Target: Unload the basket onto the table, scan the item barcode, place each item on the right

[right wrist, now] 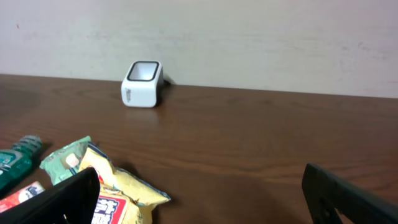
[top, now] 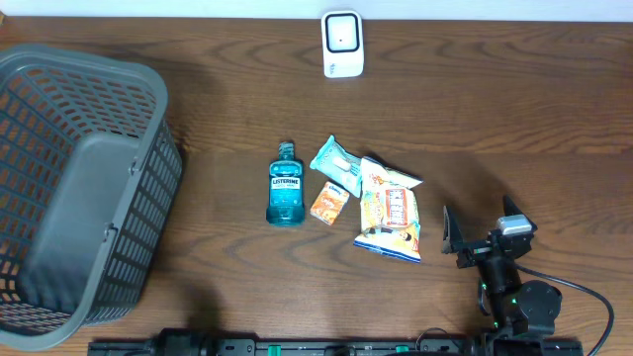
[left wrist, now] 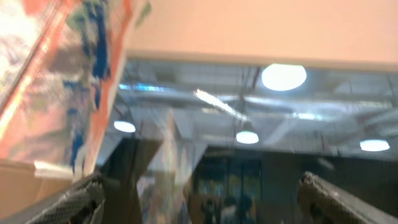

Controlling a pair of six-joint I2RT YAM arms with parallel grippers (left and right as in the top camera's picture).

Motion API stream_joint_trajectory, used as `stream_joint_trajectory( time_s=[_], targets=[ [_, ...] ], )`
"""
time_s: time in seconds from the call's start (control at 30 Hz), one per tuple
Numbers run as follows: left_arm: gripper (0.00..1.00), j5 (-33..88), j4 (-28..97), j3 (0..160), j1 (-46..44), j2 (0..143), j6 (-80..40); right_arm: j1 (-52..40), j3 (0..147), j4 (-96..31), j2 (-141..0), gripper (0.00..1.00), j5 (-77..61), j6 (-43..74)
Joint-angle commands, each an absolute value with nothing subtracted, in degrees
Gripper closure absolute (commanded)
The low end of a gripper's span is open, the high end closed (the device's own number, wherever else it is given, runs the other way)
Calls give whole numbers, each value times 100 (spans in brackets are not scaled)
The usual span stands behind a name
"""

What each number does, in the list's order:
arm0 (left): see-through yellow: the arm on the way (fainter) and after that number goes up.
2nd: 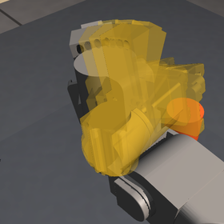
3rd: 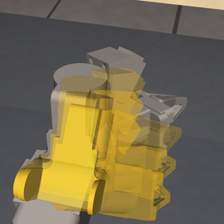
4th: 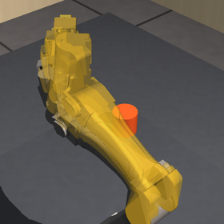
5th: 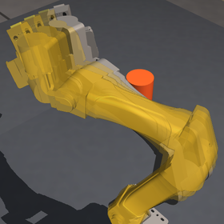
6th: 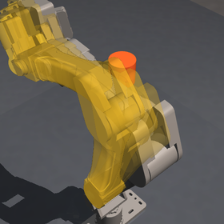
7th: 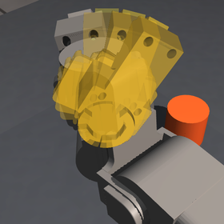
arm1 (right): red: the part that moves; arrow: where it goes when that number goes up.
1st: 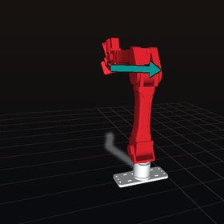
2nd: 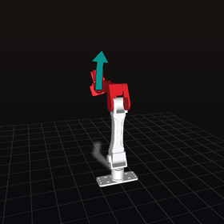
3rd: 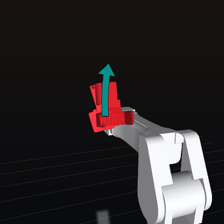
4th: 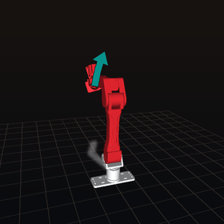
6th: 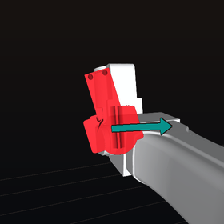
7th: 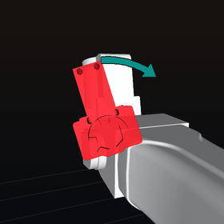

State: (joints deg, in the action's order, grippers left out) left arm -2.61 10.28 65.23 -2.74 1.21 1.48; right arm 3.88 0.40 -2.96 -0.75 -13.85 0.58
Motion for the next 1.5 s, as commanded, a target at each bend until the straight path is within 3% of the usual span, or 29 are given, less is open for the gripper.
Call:
stream_joint_trajectory(
  time_s=[0.0, 0.47, 0.57, 0.8, 1.0, 1.47],
  targets=[
    [2, -563, 696, 6521, -298, 307, 126, 366, 32, -320, -75, 1, -1361, -8],
    [2, -532, 760, 6309, -285, 16, 123, 366, 32, -320, -75, 1, -1415, 67],
    [2, -541, 620, 6141, -279, 16, 123, 366, 32, -320, -75, 1, -1566, 766],
    [2, -541, 399, 5717, -274, 16, -451, 366, 32, -259, -117, 1, -3144, 4075],
    [2, -543, 379, 5050, -274, 16, -2388, 366, 32, -259, -117, 1, -3476, 4580],
    [2, -563, -443, 3428, -228, 16, -2882, 366, 32, -263, -117, 1, -4217, 5120]
  ],
)
